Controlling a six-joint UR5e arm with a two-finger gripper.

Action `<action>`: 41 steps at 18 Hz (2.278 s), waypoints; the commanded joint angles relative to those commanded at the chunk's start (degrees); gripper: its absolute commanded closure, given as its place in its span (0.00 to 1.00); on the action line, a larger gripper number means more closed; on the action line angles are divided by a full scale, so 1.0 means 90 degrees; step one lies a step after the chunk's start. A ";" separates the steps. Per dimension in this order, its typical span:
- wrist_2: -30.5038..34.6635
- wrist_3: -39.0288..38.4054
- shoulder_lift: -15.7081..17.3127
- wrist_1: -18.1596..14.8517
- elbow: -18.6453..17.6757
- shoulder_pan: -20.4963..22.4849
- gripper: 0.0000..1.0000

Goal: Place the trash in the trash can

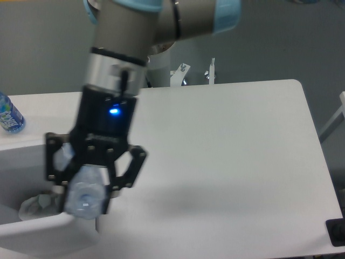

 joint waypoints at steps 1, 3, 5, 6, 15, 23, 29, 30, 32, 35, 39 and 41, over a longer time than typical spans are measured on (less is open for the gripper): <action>0.0019 0.0000 -0.0039 0.0000 0.0000 -0.0078 0.38; 0.0020 -0.0010 -0.0107 0.0000 0.0010 -0.0157 0.38; 0.0020 -0.0058 -0.0176 0.0000 0.0019 -0.0293 0.38; 0.0020 -0.0146 -0.0186 0.0000 0.0010 -0.0323 0.38; 0.0039 0.0292 -0.0449 0.0010 0.0000 -0.0372 0.00; 0.0584 0.0672 -0.0206 0.0010 -0.0049 0.0096 0.00; 0.1972 0.2068 0.0166 -0.0058 -0.0390 0.0847 0.00; 0.2031 0.2322 0.0224 -0.0097 -0.0400 0.1003 0.00; 0.2099 0.2849 0.0390 -0.0447 -0.0469 0.1316 0.00; 0.2100 0.3980 0.0556 -0.0956 -0.0624 0.1785 0.00; 0.2771 0.6215 0.0936 -0.1220 -0.1434 0.2117 0.00; 0.2997 0.7367 0.1132 -0.1706 -0.1562 0.2225 0.00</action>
